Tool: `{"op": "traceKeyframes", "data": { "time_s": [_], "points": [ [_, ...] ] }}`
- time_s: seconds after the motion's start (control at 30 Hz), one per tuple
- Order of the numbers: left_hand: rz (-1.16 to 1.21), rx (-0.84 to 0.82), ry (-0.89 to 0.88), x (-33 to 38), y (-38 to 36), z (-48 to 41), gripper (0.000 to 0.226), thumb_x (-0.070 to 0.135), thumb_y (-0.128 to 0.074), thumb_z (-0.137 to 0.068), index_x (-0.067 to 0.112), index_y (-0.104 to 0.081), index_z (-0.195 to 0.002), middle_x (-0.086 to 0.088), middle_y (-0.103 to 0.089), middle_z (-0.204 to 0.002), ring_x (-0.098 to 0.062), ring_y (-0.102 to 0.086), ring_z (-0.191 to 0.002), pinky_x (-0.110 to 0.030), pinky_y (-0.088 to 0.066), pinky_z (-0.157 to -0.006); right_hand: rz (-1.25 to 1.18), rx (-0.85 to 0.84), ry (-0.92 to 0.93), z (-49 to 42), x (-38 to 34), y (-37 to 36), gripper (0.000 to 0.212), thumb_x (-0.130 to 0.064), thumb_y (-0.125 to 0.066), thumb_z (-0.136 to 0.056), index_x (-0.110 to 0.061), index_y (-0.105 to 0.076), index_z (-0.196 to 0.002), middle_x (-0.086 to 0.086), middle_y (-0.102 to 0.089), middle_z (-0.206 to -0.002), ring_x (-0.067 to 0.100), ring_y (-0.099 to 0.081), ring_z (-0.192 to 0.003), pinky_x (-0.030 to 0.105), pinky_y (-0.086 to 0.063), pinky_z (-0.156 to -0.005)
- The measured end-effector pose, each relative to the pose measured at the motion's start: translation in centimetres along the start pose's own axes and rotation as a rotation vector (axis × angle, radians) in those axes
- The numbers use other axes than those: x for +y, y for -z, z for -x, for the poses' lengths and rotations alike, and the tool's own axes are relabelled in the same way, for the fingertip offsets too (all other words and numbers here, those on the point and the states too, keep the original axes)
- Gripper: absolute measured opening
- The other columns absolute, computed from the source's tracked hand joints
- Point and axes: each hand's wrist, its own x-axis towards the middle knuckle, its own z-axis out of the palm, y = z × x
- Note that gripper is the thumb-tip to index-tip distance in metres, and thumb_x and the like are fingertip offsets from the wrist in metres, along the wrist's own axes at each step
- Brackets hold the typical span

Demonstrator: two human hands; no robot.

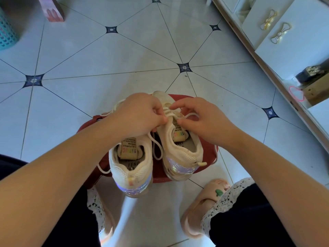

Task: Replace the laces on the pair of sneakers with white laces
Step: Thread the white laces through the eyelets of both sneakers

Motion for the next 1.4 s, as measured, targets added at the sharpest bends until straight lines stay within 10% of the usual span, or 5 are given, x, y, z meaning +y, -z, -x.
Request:
{"op": "traceKeyframes", "data": {
  "time_s": [0.43,0.6,0.77,1.17,1.4],
  "points": [
    [0.298,-0.443,-0.041,-1.5,3.3,1.0,0.015,0.022,-0.07,-0.063,0.012,-0.061,-0.057,0.005,-0.069,-0.105,0.006,-0.058,-0.103,-0.026,-0.041,-0.092,0.044,0.258,-0.153,-0.1,0.9,0.0,0.016,-0.014,-0.061,-0.075,-0.026,-0.057,-0.085,-0.01,-0.057,-0.068,0.001,-0.051,-0.065,0.008,-0.037,-0.058],
    [0.101,-0.353,0.021,-0.8,2.8,0.6,0.024,0.03,-0.067,-0.062,0.009,-0.056,-0.059,-0.013,-0.067,-0.089,-0.024,-0.059,-0.08,-0.034,-0.045,-0.078,0.045,0.221,-0.144,0.0,0.5,-0.4,0.011,-0.02,-0.064,-0.079,-0.028,-0.058,-0.081,-0.014,-0.056,-0.07,-0.002,-0.052,-0.069,0.004,-0.037,-0.059],
    [-0.051,-0.207,0.027,0.1,0.2,-0.3,0.045,0.062,-0.054,-0.072,0.019,-0.066,-0.076,0.006,-0.071,-0.069,-0.005,-0.066,-0.06,-0.021,-0.053,-0.062,-0.238,0.085,-0.22,0.1,0.5,0.0,0.011,-0.03,-0.07,-0.079,-0.025,-0.066,-0.088,-0.006,-0.066,-0.084,0.006,-0.061,-0.079,0.021,-0.049,-0.076],
    [0.42,-0.187,0.219,-1.1,1.2,0.2,0.022,0.003,-0.064,-0.082,0.004,-0.052,-0.064,-0.012,-0.072,-0.076,-0.012,-0.07,-0.064,-0.02,-0.056,-0.056,0.155,0.269,-0.319,-0.1,2.9,1.5,0.025,-0.007,-0.052,-0.088,-0.027,-0.063,-0.078,-0.007,-0.06,-0.079,0.001,-0.048,-0.065,0.001,-0.033,-0.055],
    [0.398,-0.193,0.22,-1.0,1.2,0.1,0.03,-0.002,-0.06,-0.079,0.01,-0.047,-0.055,-0.01,-0.072,-0.073,-0.019,-0.071,-0.07,-0.026,-0.056,-0.064,0.154,0.114,-0.278,-0.3,2.3,0.7,0.024,-0.008,-0.045,-0.091,-0.026,-0.06,-0.085,-0.005,-0.054,-0.078,0.008,-0.048,-0.064,0.02,-0.033,-0.054]
  ]
}}
